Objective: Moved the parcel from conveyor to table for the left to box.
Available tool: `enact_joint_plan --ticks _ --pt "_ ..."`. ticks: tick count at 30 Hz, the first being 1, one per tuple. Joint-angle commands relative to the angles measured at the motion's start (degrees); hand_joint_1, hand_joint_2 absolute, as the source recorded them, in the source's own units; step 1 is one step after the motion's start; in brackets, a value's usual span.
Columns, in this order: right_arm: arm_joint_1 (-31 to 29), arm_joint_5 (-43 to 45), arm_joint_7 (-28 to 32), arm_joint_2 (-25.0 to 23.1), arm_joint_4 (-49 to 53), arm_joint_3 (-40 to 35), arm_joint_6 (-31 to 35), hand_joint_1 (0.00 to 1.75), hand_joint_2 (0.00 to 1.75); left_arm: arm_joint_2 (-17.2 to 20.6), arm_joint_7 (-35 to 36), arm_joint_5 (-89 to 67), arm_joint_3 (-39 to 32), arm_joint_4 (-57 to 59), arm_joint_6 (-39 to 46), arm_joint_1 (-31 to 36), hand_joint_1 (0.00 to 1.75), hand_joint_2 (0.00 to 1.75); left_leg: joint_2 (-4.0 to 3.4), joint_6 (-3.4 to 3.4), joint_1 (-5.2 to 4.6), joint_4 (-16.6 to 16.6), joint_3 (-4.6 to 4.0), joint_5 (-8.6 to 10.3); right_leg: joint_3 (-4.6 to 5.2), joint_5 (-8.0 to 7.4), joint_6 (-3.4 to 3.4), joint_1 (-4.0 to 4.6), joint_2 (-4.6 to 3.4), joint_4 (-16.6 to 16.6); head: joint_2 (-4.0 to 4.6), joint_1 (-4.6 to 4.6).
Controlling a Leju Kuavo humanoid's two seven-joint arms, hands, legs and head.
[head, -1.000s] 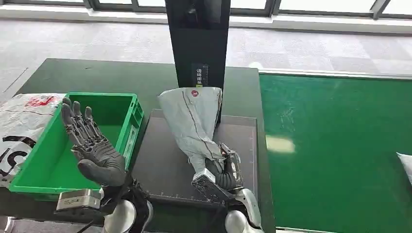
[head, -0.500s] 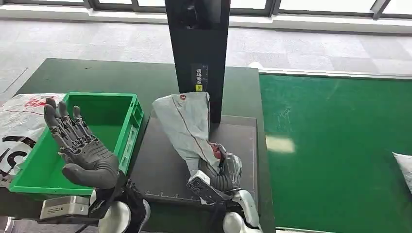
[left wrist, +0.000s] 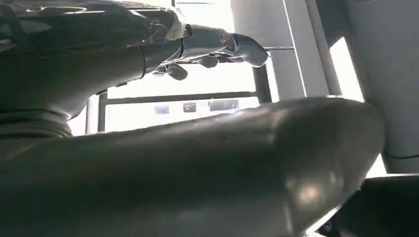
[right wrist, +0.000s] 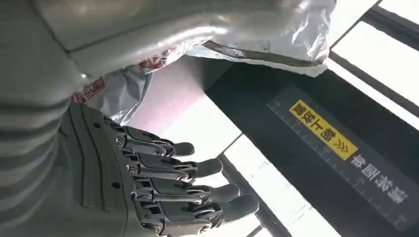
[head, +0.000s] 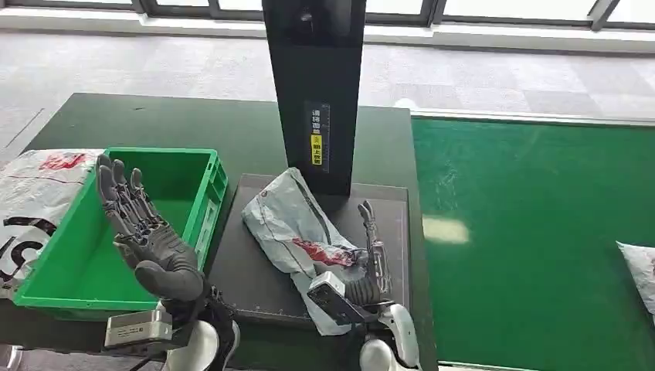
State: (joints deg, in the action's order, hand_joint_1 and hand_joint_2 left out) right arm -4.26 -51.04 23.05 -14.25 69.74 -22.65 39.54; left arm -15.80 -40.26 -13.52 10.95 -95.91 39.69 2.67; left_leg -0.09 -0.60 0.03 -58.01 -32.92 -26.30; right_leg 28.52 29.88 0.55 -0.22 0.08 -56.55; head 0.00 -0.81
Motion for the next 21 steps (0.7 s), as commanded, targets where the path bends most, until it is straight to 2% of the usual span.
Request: enact_joint_plan --ticks 1,5,8,9,10,12,15,17,18,21 --pt "0.13 2.92 2.36 2.48 0.53 4.44 -0.44 0.0 0.0 -4.2 0.26 -2.14 -3.8 2.58 0.31 -2.37 0.0 0.0 0.05 0.0 -0.03 0.15 0.05 0.05 -0.08 -0.04 -0.06 -0.03 0.04 0.17 0.0 0.02" --pt "1.08 8.95 4.97 2.52 4.6 5.95 -2.58 0.0 0.0 -4.2 0.26 -2.78 -5.72 1.97 0.31 -3.25 0.0 0.0 0.01 0.0 -0.03 0.12 0.03 0.03 -0.05 -0.04 -0.06 -0.03 0.0 0.13 0.0 0.02" --pt "1.08 8.95 4.97 2.52 4.6 5.95 -2.58 0.0 0.0 -4.2 0.26 -2.78 -5.72 1.97 0.31 -3.25 0.0 0.0 -0.01 0.0 -0.04 0.12 0.04 0.03 -0.06 -0.04 -0.05 -0.04 -0.02 0.13 0.0 0.02" --pt "2.54 13.25 6.27 2.91 8.45 6.56 -4.7 0.0 0.0 -4.2 0.26 -3.42 -6.63 6.91 0.31 -2.99 0.0 0.0 0.0 0.0 -0.04 0.1 0.06 0.01 -0.09 -0.01 -0.05 -0.04 0.0 0.1 0.0 0.02" --pt "6.12 19.81 11.36 4.43 16.81 7.1 -2.57 0.0 0.0 -3.24 5.66 -13.76 -3.46 17.24 0.31 0.15 0.0 0.0 0.06 0.0 -0.04 0.11 0.07 0.02 -0.11 -0.01 -0.04 -0.04 0.06 0.11 0.0 0.02" --pt "9.56 20.9 13.73 5.73 25.1 7.59 0.08 0.0 0.0 -0.41 9.9 -17.13 -0.43 24.15 0.28 3.17 0.0 0.0 0.43 0.02 -0.09 0.19 0.14 0.09 -0.24 0.04 -0.06 -0.1 0.43 0.19 0.0 0.0" --pt "10.44 22.51 15.96 5.06 27.87 8.61 0.46 0.0 0.0 0.52 11.7 -18.05 0.75 26.42 -0.46 4.15 0.0 0.0 0.69 0.03 -0.09 0.1 0.0 0.1 -0.13 0.09 -0.15 -0.13 0.65 0.19 0.0 0.02" --pt "11.42 29.04 16.95 6.33 33.8 6.92 0.46 0.0 0.0 2.26 16.85 -22.87 3.28 28.91 -3.99 5.3 0.0 0.0 0.34 0.02 -0.1 0.06 -0.02 0.04 -0.01 0.05 -0.12 -0.12 0.33 0.11 0.0 0.0" --pt "11.76 31.17 16.95 7.3 35.57 6.25 0.46 0.0 1.75 2.53 18.05 -24.09 3.68 29.35 -5.06 5.48 0.0 0.0 0.31 0.01 -0.12 0.13 -0.01 0.07 -0.03 0.03 -0.13 -0.15 0.28 0.16 0.0 0.0" --pt "13.05 27.07 16.95 4.92 41.25 9.02 0.46 0.0 1.75 3.06 21.31 -29.53 5.37 31.22 -8.86 5.21 0.0 0.0 0.37 0.04 -0.13 0.11 -0.06 0.07 0.02 0.02 -0.16 -0.15 0.36 0.16 0.0 0.0"
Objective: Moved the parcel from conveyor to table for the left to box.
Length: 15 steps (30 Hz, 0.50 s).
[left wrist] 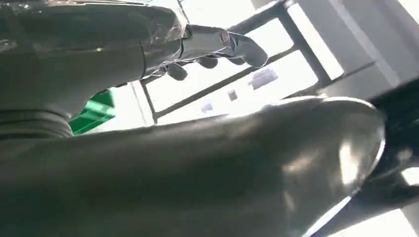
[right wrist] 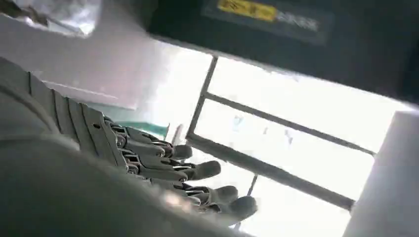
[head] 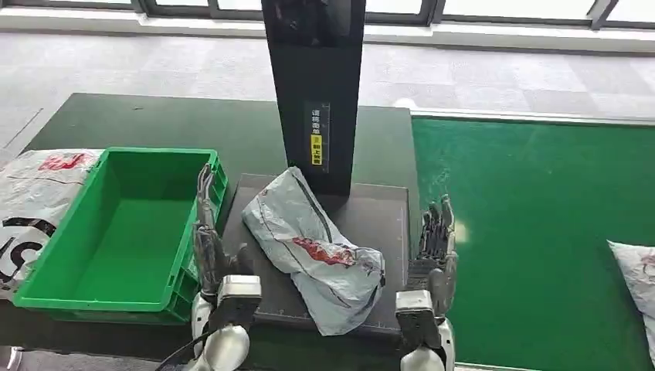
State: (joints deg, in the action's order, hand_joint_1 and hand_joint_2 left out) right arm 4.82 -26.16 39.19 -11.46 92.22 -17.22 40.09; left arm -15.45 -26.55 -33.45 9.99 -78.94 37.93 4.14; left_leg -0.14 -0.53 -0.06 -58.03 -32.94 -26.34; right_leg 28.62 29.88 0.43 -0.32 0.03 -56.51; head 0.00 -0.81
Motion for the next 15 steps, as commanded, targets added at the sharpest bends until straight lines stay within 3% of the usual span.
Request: enact_joint_plan --ticks 1,13,14,15 --pt "3.66 3.36 0.81 2.42 19.75 2.69 -0.09 0.0 1.75 3.02 8.5 -11.73 7.3 14.77 -8.84 3.25 0.0 0.0 0.26 -0.01 -0.05 0.05 -0.02 0.05 -0.06 0.04 -0.02 -0.05 0.24 0.03 0.0 0.0" --pt "3.03 3.07 0.81 1.96 20.47 2.71 -0.09 0.0 1.75 3.4 14.32 -21.13 9.24 16.0 -12.88 3.25 0.0 0.0 0.11 -0.04 -0.01 0.21 0.05 0.11 -0.1 -0.08 -0.04 0.0 0.1 0.21 0.0 0.0" --pt "2.93 2.92 0.81 2.05 20.31 2.63 -0.09 0.0 1.75 3.42 16.95 -24.5 9.72 16.86 -14.78 3.55 0.0 1.75 0.12 -0.04 -0.02 0.22 0.04 0.12 -0.1 -0.09 -0.04 -0.01 0.11 0.22 0.0 0.0" --pt "2.93 2.92 0.81 2.05 20.31 2.63 -0.09 0.0 1.75 3.42 16.95 -24.5 9.72 16.86 -14.78 3.55 0.0 1.75 0.13 -0.04 -0.01 0.25 0.04 0.13 -0.11 -0.1 -0.05 0.0 0.11 0.25 0.0 0.0"
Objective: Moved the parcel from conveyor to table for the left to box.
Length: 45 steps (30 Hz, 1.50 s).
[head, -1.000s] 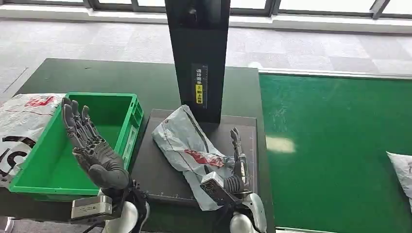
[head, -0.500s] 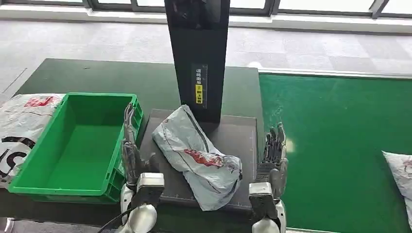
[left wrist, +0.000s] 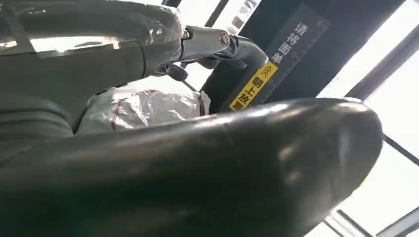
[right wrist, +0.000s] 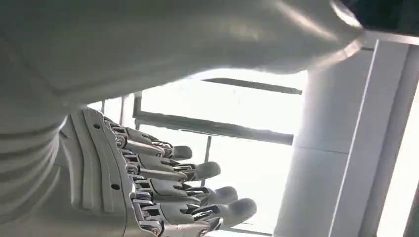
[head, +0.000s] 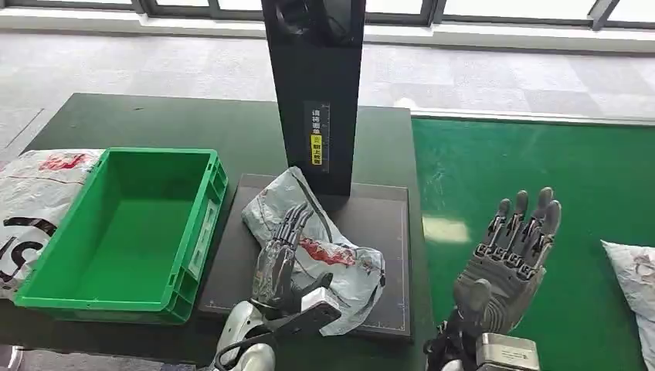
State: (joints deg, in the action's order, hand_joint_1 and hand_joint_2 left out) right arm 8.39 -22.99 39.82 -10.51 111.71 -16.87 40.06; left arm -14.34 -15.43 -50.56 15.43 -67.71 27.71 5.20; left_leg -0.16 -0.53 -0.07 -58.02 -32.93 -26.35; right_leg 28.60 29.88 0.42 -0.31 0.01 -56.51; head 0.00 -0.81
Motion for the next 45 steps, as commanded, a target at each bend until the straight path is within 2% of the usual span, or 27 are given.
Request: enact_joint_plan --ticks 1,5,11,13,18,21,22,23,36,45 --pt "-0.76 -0.12 0.18 1.39 0.51 1.97 -0.06 0.0 1.75 2.99 9.19 -11.8 5.44 7.68 -8.28 3.11 0.0 1.75 0.1 -0.03 0.0 0.12 0.04 0.06 -0.07 -0.04 -0.03 0.0 0.08 0.13 0.0 0.0" --pt "-2.0 0.31 0.18 1.62 -0.7 1.84 -0.06 0.0 1.75 2.41 10.06 -16.85 7.26 15.21 -12.47 4.43 0.0 1.75 0.08 -0.02 -0.03 0.14 0.1 0.06 -0.14 -0.04 -0.03 -0.03 0.07 0.13 0.0 0.0" --pt "-2.34 -0.15 0.18 1.25 -1.33 2.14 -0.06 0.0 1.75 2.46 9.96 -18.36 7.95 16.89 -13.48 4.45 0.0 1.75 0.01 -0.03 -0.01 0.11 0.08 0.03 -0.14 -0.04 -0.01 -0.01 0.0 0.12 0.0 0.0" --pt "-2.27 -0.01 0.18 1.28 -1.75 2.0 -0.06 0.0 1.75 2.59 10.11 -21.12 9.93 19.44 -16.45 5.14 0.0 1.75 0.04 -0.05 -0.02 0.24 0.12 0.09 -0.19 -0.09 -0.02 -0.02 0.02 0.23 0.0 0.0" --pt "-2.27 -0.01 0.18 1.28 -1.75 2.0 -0.06 0.0 1.75 2.59 10.11 -21.12 9.93 19.44 -16.45 5.14 0.0 1.75 0.01 -0.04 -0.01 0.25 0.14 0.09 -0.2 -0.11 -0.03 -0.01 -0.02 0.25 0.0 0.0" --pt "-1.63 -0.71 0.18 1.12 -1.58 1.54 -0.06 0.0 1.75 0.75 9.63 -22.3 9.07 22.74 -11.27 7.27 0.0 1.75 0.05 -0.03 -0.01 0.21 0.12 0.08 -0.22 -0.09 -0.04 0.0 0.02 0.21 0.0 0.0" --pt "-1.48 -0.72 0.18 1.11 -1.57 1.46 -0.06 0.0 1.75 0.64 9.97 -22.34 8.55 22.92 -10.23 7.78 0.09 1.75 0.11 -0.02 0.0 0.11 0.1 0.05 -0.2 -0.04 -0.03 0.0 0.09 0.13 0.0 0.0" --pt "-1.42 -0.7 0.18 1.14 -1.55 1.4 -0.06 0.0 1.75 0.46 9.87 -21.55 7.56 22.9 -9.25 8.16 1.75 1.75 0.13 -0.02 0.0 0.07 0.1 0.04 -0.18 -0.03 -0.03 0.0 0.1 0.08 0.0 0.0" --pt "-1.61 -0.84 0.18 1.1 -1.56 1.42 -0.06 0.0 1.75 0.22 5.31 -15.1 3.17 17.18 -7.24 6.1 1.75 1.75 0.02 0.06 0.0 0.1 0.06 0.14 -0.15 -0.14 -0.12 0.01 -0.02 0.1 0.0 0.0" --pt "-0.81 -1.47 0.18 1.0 -0.85 0.54 -0.06 0.0 1.75 -0.13 5.66 -14.5 2.51 15.46 -8.33 5.59 1.75 1.75 0.03 0.06 0.0 0.1 0.02 0.15 -0.12 -0.15 -0.14 0.0 -0.01 0.1 0.0 0.0"
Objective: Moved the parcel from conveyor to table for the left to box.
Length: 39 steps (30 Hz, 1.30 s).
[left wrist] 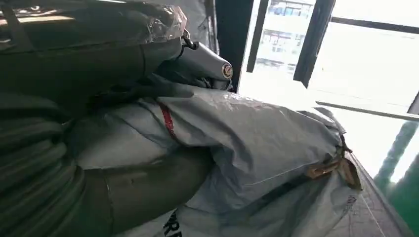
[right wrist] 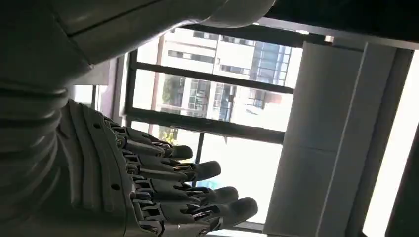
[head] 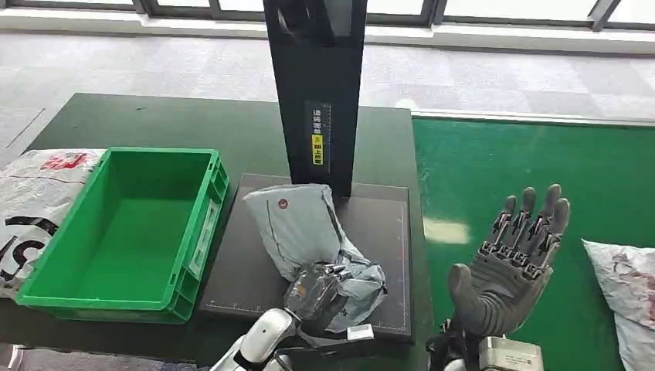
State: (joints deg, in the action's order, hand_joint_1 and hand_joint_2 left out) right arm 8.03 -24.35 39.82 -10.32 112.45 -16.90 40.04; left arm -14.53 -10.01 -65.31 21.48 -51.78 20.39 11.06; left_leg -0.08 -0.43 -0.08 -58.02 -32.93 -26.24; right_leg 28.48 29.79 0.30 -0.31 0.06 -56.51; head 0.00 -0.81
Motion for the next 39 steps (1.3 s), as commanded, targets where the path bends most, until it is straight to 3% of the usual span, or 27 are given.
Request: enact_joint_plan --ticks 1,8,12,16,17,19,27,33,37,39 --pt "-0.45 -0.11 0.18 0.81 -1.59 0.56 -0.04 0.0 1.75 0.07 0.24 0.25 -3.54 -0.47 -1.01 -0.27 1.75 1.75 -0.06 -0.03 0.02 0.07 0.02 0.02 0.0 -0.04 -0.01 0.01 -0.07 0.07 0.0 0.0" --pt "-0.41 -0.11 0.18 0.89 -1.86 0.3 -0.04 0.0 1.75 -0.04 1.06 -0.01 -4.34 -1.29 -0.46 -0.94 1.75 1.75 -0.05 -0.03 0.03 0.06 0.02 0.01 -0.01 -0.04 -0.01 0.02 -0.06 0.08 0.0 0.0" --pt "1.1 -0.85 0.18 0.31 -0.17 0.61 -0.04 0.0 1.75 -0.22 -1.62 4.77 -9.4 -13.34 11.93 -4.4 1.75 1.75 -0.08 -0.05 0.02 0.09 -0.02 0.01 0.04 -0.04 -0.01 0.01 -0.09 0.09 0.0 0.0" --pt "1.28 -0.89 0.18 0.33 0.01 0.56 -0.04 0.0 1.75 0.57 -1.35 5.2 -9.76 -16.4 10.35 -4.99 1.75 1.75 -0.11 -0.08 0.04 0.07 -0.1 0.02 0.15 -0.05 0.01 0.03 -0.13 0.06 0.0 0.0" --pt "0.83 -0.66 0.18 0.23 -0.78 0.51 -0.04 0.0 1.75 -5.47 -17.82 8.6 -22.41 -29.47 19.61 -8.38 1.75 1.75 -0.12 -0.1 0.02 0.17 -0.05 0.05 0.11 -0.07 0.01 0.01 -0.13 0.14 0.0 0.0" --pt "0.09 -0.5 0.18 -0.03 -1.59 0.67 -0.04 0.0 1.75 -5.47 -21.75 11.19 -26.78 -37.65 19.61 -8.56 1.75 1.75 -0.21 -0.05 0.05 -0.06 -0.19 -0.04 0.25 -0.04 -0.02 0.05 -0.22 -0.04 0.0 0.0" --pt "0.65 -0.71 0.18 -0.13 -1.49 0.43 -0.04 0.0 1.75 -5.47 -27.26 15.63 -32.23 -45.61 19.61 -6.72 1.75 1.75 -0.25 -0.08 0.08 -0.03 -0.22 0.03 0.35 -0.05 0.01 0.07 -0.24 -0.06 0.0 0.0" --pt "0.54 -0.4 0.18 0.22 -1.77 -0.05 -0.04 0.0 1.75 -5.47 -29.82 19.57 -35.73 -50.16 19.61 -5.71 1.75 1.75 -0.13 -0.06 0.08 -0.01 -0.11 0.02 0.21 0.0 0.02 0.07 -0.11 -0.03 0.0 0.0" --pt "0.35 -0.17 0.18 0.67 -2.09 -0.4 -0.04 0.0 1.75 -5.47 -28.67 20.49 -37.39 -47.26 19.61 -5.32 1.75 1.75 -0.15 -0.08 0.08 0.07 -0.11 0.05 0.2 -0.04 0.02 0.06 -0.14 0.04 0.0 0.0" --pt "0.39 -0.35 0.18 0.76 -2.16 -0.56 -0.04 0.0 1.75 -1.12 -22.2 21.44 -35.53 -36.47 19.16 -1.04 1.75 1.75 -0.03 -0.07 0.05 0.08 -0.01 0.06 0.08 0.0 0.02 0.03 -0.01 0.05 0.0 0.0"
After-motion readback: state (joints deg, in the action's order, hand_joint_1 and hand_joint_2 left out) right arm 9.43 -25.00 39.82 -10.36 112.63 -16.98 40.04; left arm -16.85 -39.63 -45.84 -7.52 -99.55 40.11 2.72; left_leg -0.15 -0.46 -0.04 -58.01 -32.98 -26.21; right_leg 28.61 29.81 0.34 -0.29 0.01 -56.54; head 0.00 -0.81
